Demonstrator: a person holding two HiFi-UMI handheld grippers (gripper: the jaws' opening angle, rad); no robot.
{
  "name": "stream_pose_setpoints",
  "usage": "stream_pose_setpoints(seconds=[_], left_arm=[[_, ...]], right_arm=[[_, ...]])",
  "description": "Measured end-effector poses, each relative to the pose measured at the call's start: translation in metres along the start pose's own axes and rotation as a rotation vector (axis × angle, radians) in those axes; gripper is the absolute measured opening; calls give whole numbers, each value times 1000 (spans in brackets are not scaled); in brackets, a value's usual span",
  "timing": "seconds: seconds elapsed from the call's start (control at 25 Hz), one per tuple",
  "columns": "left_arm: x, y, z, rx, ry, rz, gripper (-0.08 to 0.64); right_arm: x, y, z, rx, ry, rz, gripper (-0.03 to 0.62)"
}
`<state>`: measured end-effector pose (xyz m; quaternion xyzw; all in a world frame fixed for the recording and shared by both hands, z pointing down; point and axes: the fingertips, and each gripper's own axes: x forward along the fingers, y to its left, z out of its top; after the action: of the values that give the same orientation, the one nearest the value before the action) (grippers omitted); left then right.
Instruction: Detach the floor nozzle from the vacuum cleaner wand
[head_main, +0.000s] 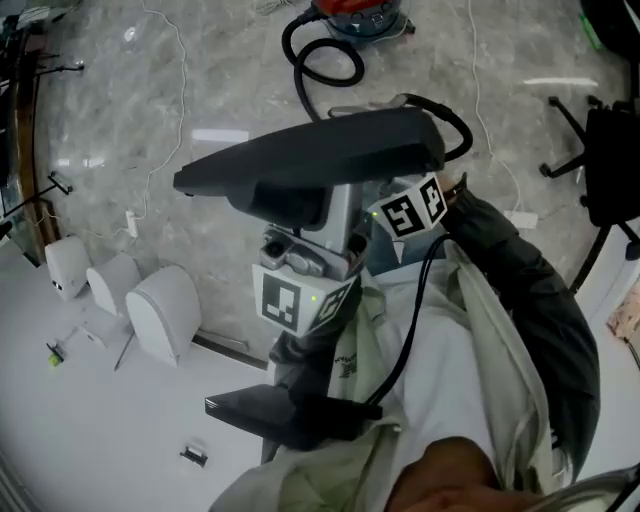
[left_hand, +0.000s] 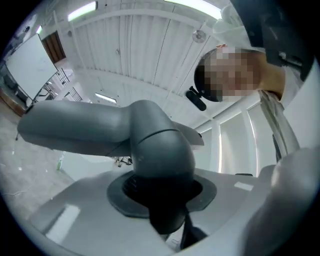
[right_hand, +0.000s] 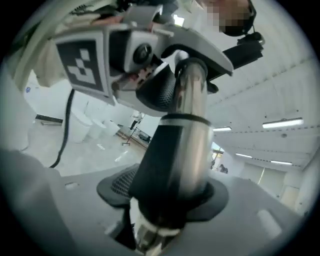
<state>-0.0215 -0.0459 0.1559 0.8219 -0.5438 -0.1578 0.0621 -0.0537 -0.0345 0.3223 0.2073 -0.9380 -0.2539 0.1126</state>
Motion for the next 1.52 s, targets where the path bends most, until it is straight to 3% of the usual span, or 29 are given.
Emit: stream_pose_setpoints(seconds=[0.08,0.12,0.28,0.32,0.4,0.44,0.56,0.6,0.64,0.68,0.8,0.88,0.96,1.0,1.12,1.16,1.32,1.44,1.52], left_arm=[[0,6,19,0,-3,48,133],[-2,12,30,3,-4,60,133],[-15,39,77,-36,-64,32,149],[-18,47,88,-69,-106,21,170],[-20,63,104,-125,-170,-7,289],[-21,68,107,-149,-168,-27,295],[-20,77,106,-206,-122,-93,214],[-19,76,106,-203,-119,-113,182],[-18,75,107,-189,-122,-123,102],[-17,74,108,-176,-127,-120,83],[-17,91,112,-202,-163,-6,78],[-24,126,126,-318,-259,77,78],[-27,150,146,-456,-327,1,77],[-26,151,152,-460,-318,-47,77],[-25,118,153,-267,-244,-122,77],[-24,101,151,-258,-255,-159,77],[-16,58,146,-353,-351,-304,77],[-14,44,144,-347,-354,-358,77],[-12,38,140,-383,-348,-387,77]], right_arm=[[15,-8,17,-17,0,-11,258],[21,-10,26,-32,2,14,195],[43,3,67,-9,78,204,167],[45,10,73,7,119,249,165],[49,23,78,40,209,306,166],[51,26,79,57,249,312,167],[55,29,77,77,344,270,170],[56,26,74,71,372,247,170],[57,22,70,59,398,220,170],[58,17,67,42,424,184,170],[57,-6,50,-15,514,-6,169],[46,-23,35,-17,554,-119,169],[29,-32,27,-13,534,-129,169],[23,-34,25,-24,513,-117,169],[14,-41,28,-32,481,-83,169],[13,-42,28,-30,489,-59,172],[8,-35,39,-55,550,90,190],[2,-21,50,-92,568,183,199],[-3,-15,51,-114,573,223,204]])
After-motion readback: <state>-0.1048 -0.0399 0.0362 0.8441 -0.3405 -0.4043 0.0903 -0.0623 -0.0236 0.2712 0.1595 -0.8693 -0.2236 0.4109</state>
